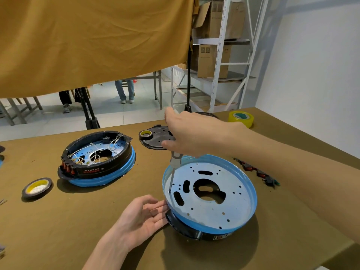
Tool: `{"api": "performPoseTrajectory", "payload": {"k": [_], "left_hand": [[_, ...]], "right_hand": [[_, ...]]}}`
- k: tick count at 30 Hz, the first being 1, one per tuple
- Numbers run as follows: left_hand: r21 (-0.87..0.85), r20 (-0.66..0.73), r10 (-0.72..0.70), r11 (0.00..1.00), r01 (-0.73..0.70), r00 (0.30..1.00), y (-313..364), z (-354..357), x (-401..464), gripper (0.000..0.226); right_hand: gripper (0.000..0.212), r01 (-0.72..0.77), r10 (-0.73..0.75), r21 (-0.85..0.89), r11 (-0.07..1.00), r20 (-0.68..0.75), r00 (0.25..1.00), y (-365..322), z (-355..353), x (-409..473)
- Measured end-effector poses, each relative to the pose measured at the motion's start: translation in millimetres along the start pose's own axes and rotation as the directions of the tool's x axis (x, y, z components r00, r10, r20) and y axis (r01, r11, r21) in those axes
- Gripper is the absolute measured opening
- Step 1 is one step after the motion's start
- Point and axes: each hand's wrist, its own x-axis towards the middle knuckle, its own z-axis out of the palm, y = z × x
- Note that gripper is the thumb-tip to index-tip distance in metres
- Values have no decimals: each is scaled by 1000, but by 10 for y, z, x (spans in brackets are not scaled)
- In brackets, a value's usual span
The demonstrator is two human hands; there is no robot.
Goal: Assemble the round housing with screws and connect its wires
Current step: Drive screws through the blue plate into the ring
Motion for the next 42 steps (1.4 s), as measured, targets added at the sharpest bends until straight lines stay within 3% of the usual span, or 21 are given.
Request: {"api": "performPoseTrajectory", "payload": {"k": [1, 5, 9, 13, 18, 21, 23, 26, 31, 35, 39, 42], "left_hand": [[3, -5, 1, 1000, 0, 1000, 0, -5, 7, 45], [5, -6, 5, 1000, -5, 1000, -8, -13, 19, 45], [10, -16, 7, 1000, -7, 1000, -8, -10, 13, 44], [-87, -21, -7, 996, 5, 1000, -18, 20, -22, 41], [-209, 2, 19, 978, -18, 1000, -77, 82, -70, 40], [-244, 5, 27, 969, -25, 1000, -83, 85, -91, 38], [-246, 2, 32, 969, -30, 999, -81, 82, -99, 39], [-231, -17, 15, 973, -18, 1000, -86, 74, -77, 40], [-161, -15, 8, 987, -10, 1000, -114, 58, -73, 39], [-132, -36, 1, 991, -6, 999, -123, 48, -48, 40], [-104, -52, 1, 995, -7, 999, -128, 51, -31, 41], [-103, -49, 6, 995, -11, 999, -139, 43, -23, 41]], "right_hand": [[36, -3, 2, -9, 1000, -12, 1000, -3, 20, -4], [41, -26, 7, 121, 992, 157, 988, 50, -76, -9], [37, -15, 12, 65, 998, 47, 999, 17, -4, -26], [42, -27, 7, 117, 993, 162, 987, 23, -87, -47], [36, -22, 24, 74, 997, -25, 999, 11, -26, 3], [43, -99, 66, 226, 969, 151, 986, 89, -129, 43], [43, -124, 78, 256, 959, 181, 980, 123, -170, 65], [41, -134, 120, 175, 975, 87, 989, 115, -105, 88], [49, -157, 120, 190, 969, 189, 974, 102, -126, 73], [42, -133, 122, 111, 985, 96, 988, 54, -88, 81], [51, -127, 99, 140, 982, 194, 976, 32, -137, 55], [46, -116, 106, 88, 989, 106, 989, -5, -122, 32]]}}
